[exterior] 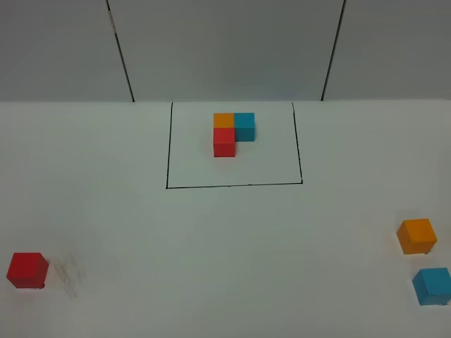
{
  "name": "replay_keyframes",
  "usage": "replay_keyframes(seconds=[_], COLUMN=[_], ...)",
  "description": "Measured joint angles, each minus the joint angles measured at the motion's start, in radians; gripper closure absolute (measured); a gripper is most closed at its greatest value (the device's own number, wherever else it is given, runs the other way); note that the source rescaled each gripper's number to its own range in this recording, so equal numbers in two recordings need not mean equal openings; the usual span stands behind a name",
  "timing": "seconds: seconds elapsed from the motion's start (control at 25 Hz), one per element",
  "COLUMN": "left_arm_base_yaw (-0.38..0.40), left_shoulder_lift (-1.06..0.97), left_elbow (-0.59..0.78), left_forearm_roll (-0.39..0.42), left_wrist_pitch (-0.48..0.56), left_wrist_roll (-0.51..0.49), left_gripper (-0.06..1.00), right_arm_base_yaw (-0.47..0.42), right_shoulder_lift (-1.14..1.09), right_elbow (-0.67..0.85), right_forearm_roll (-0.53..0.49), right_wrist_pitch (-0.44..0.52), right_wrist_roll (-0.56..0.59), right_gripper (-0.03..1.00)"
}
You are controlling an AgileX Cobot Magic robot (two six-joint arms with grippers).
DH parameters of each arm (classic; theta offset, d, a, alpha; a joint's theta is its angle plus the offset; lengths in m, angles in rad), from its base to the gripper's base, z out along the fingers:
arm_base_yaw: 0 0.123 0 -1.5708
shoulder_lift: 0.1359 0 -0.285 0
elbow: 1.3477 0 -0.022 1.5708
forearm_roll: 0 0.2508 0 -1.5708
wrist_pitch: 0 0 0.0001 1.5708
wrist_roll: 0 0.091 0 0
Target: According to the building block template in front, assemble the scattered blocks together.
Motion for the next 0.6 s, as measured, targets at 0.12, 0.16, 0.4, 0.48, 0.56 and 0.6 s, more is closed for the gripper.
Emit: replay_keyframes(seconds=[0.12, 0.16, 0.4, 0.48, 0.56, 0.6], left_arm_base_yaw=[0.0, 0.0, 0.0, 0.0, 0.0, 0.0], left_shoulder_lift=[0.0, 0.0, 0.0, 0.0, 0.0, 0.0], left_elbow=[0.0, 0.0, 0.0, 0.0, 0.0, 0.0], left_forearm_roll=[0.0, 0.0, 0.0, 0.0, 0.0, 0.0], left_wrist_pitch=[0.0, 0.0, 0.0, 0.0, 0.0, 0.0], left_wrist_roll=[0.0, 0.0, 0.0, 0.0, 0.0, 0.0], left_gripper=[0.25, 0.25, 0.25, 0.25, 0.25, 0.25], right_arm_base_yaw=[0.0, 0.0, 0.0, 0.0, 0.0, 0.0], right_shoulder_lift=[0.0, 0.0, 0.0, 0.0, 0.0, 0.0], right_elbow=[0.0, 0.0, 0.0, 0.0, 0.0, 0.0], right_forearm_roll=[0.0, 0.0, 0.0, 0.0, 0.0, 0.0], right_wrist_pitch=[0.0, 0.0, 0.0, 0.0, 0.0, 0.0], right_wrist_roll=[0.0, 0.0, 0.0, 0.0, 0.0, 0.0], right_gripper=[0.97, 0.97, 0.97, 0.97, 0.97, 0.97])
